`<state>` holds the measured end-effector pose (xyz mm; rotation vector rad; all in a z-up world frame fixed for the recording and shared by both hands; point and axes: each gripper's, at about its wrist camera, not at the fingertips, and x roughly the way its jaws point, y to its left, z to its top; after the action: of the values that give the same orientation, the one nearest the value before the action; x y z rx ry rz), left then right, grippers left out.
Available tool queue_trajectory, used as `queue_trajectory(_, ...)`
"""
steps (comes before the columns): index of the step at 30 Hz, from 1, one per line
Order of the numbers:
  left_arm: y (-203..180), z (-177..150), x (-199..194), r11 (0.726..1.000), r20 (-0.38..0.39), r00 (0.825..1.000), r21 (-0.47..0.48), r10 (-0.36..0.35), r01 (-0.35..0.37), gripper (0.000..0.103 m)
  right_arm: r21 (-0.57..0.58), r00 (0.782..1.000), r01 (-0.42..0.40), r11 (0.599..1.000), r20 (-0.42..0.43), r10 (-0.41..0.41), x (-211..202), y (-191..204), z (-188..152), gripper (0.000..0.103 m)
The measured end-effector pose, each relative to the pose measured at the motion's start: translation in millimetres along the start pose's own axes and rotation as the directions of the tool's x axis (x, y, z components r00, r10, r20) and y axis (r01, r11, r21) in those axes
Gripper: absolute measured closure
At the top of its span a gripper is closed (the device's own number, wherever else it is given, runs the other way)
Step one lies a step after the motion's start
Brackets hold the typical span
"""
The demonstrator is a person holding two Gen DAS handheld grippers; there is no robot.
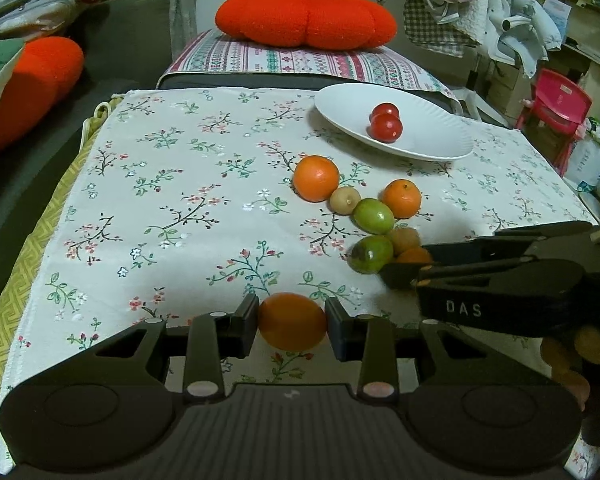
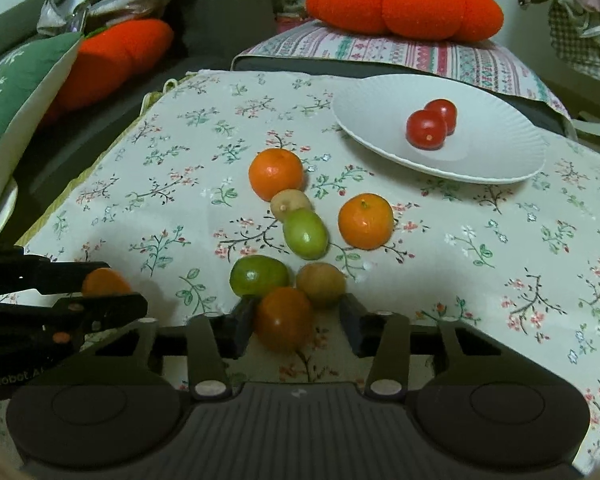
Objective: Organize fruits
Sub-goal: 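Grasp an orange tomato with the left tool while the right tool grasps another, then carry both orange tomatoes onto the white plate and open both tools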
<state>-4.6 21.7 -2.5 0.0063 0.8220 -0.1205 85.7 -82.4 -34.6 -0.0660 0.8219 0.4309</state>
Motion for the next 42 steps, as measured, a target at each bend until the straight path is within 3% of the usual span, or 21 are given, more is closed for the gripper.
queue_trajectory(3,-0.2,0.2,-0.1,1.0,0.0,1.0,0.0,0.0,0.0,0.088,-0.018,1.0,0.018,1.0,-0.012,-0.019,-2.0,3.1,1.0,0.078)
queue_trajectory(8,0.8,2.3,-2.5,1.0,0.017,1.0,-0.006,0.0,0.0,0.088,0.013,1.0,-0.019,1.0,0.006,0.019,-16.1,0.5,6.0,0.078)
queue_trajectory(16,11.0,11.9,-5.4,0.998,0.041,0.999,-0.058,0.0,0.002,0.088,0.15,0.995,-0.039,0.988,0.094,0.025,-41.1,-36.8,25.4,0.078)
queue_trajectory(24,4.0,34.4,-7.1,0.998,0.092,0.996,-0.062,0.02,-0.014,0.088,0.242,0.993,-0.028,0.97,0.117,-0.001,-47.4,-59.7,29.6,0.078)
queue_trajectory(33,-27.6,58.0,6.7,0.999,0.166,0.986,0.044,0.017,-0.025,0.088,0.299,0.992,-0.015,0.954,0.127,-0.024,-48.1,-81.8,34.7,0.078)
queue_trajectory(42,-52.0,81.6,36.6,0.993,0.215,0.976,0.117,-0.037,0.012,0.088,0.343,0.985,-0.005,0.939,0.162,-0.054,-49.1,-104.0,40.0,0.078)
